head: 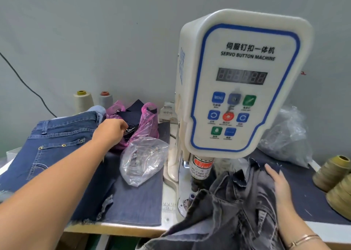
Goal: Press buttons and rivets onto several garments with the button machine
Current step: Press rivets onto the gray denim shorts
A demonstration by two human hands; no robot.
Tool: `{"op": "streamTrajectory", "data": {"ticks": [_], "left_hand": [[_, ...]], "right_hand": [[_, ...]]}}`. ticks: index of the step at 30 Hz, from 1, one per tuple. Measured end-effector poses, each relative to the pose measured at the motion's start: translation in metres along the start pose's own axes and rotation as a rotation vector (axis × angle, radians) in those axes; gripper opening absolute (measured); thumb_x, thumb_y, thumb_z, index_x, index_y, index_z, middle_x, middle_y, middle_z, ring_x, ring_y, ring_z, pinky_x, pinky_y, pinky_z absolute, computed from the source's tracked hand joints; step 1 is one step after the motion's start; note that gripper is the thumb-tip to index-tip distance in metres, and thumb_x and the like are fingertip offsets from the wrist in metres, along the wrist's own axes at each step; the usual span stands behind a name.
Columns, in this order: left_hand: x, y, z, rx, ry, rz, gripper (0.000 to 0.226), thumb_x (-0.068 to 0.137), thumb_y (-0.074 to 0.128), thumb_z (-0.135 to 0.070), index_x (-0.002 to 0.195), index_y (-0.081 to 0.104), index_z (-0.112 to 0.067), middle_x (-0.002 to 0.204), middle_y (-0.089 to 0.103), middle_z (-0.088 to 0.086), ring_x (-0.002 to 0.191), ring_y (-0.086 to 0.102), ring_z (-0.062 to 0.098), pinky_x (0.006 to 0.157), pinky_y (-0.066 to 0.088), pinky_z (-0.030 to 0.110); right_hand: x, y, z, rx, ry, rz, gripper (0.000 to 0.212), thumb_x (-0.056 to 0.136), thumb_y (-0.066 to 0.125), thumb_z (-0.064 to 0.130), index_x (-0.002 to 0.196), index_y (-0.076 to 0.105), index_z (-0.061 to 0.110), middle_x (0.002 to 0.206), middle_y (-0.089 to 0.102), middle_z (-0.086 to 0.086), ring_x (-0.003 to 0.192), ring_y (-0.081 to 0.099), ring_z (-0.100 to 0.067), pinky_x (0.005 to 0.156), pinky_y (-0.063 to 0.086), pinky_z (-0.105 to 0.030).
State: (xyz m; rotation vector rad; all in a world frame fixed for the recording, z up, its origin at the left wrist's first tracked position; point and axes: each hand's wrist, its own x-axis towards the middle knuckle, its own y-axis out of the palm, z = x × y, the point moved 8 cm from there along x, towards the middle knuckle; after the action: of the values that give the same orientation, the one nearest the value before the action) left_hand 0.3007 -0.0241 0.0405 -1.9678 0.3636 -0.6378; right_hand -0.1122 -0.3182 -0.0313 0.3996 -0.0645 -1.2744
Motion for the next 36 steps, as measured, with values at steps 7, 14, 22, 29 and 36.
{"op": "streamTrajectory", "data": {"ticks": [7, 14, 22, 29, 36], "left_hand": [[0.010, 0.010, 0.000, 0.133, -0.006, -0.040, 0.023, 0.093, 0.055, -0.012, 0.106, 0.073, -0.018, 0.110, 0.070, 0.010, 0.102, 0.062, 0.034, 0.085, 0.051, 0.041], [0.013, 0.008, 0.004, 0.081, 0.020, -0.037, 0.016, 0.095, 0.053, -0.018, 0.102, 0.066, -0.016, 0.108, 0.068, 0.008, 0.099, 0.060, 0.031, 0.080, 0.050, 0.041], [0.011, 0.014, -0.006, 0.083, 0.151, 0.055, 0.018, 0.091, 0.055, -0.018, 0.105, 0.066, -0.021, 0.106, 0.060, 0.000, 0.101, 0.059, 0.024, 0.085, 0.050, 0.042], [0.019, 0.030, 0.002, 0.194, -0.028, 0.039, 0.021, 0.094, 0.052, -0.033, 0.110, 0.067, -0.032, 0.117, 0.067, -0.003, 0.113, 0.057, 0.024, 0.103, 0.036, 0.041], [0.025, 0.034, 0.003, 0.053, -0.095, 0.069, 0.032, 0.089, 0.047, -0.019, 0.107, 0.071, -0.029, 0.120, 0.066, 0.002, 0.114, 0.056, 0.027, 0.101, 0.038, 0.037]], "right_hand": [[0.008, -0.003, -0.004, -0.077, -0.071, -0.012, 0.013, 0.093, 0.056, 0.008, 0.100, 0.060, 0.018, 0.103, 0.063, -0.001, 0.100, 0.056, -0.018, 0.091, 0.043, -0.029], [0.006, -0.002, -0.005, -0.077, -0.082, -0.006, 0.018, 0.093, 0.057, 0.011, 0.109, 0.059, 0.018, 0.086, 0.064, 0.011, 0.074, 0.059, 0.000, 0.067, 0.043, -0.018], [0.008, -0.001, -0.004, -0.063, -0.110, 0.016, 0.021, 0.092, 0.058, 0.012, 0.112, 0.058, 0.018, 0.092, 0.062, 0.012, 0.084, 0.057, -0.003, 0.087, 0.039, -0.027], [0.008, 0.000, -0.003, -0.028, -0.112, 0.016, 0.019, 0.093, 0.055, 0.007, 0.110, 0.057, 0.014, 0.080, 0.062, 0.012, 0.055, 0.061, 0.008, 0.050, 0.045, -0.008], [0.005, 0.004, -0.002, -0.023, -0.126, 0.038, 0.019, 0.093, 0.052, 0.004, 0.111, 0.055, 0.010, 0.057, 0.067, 0.019, 0.051, 0.061, 0.007, 0.047, 0.046, -0.007]]}}
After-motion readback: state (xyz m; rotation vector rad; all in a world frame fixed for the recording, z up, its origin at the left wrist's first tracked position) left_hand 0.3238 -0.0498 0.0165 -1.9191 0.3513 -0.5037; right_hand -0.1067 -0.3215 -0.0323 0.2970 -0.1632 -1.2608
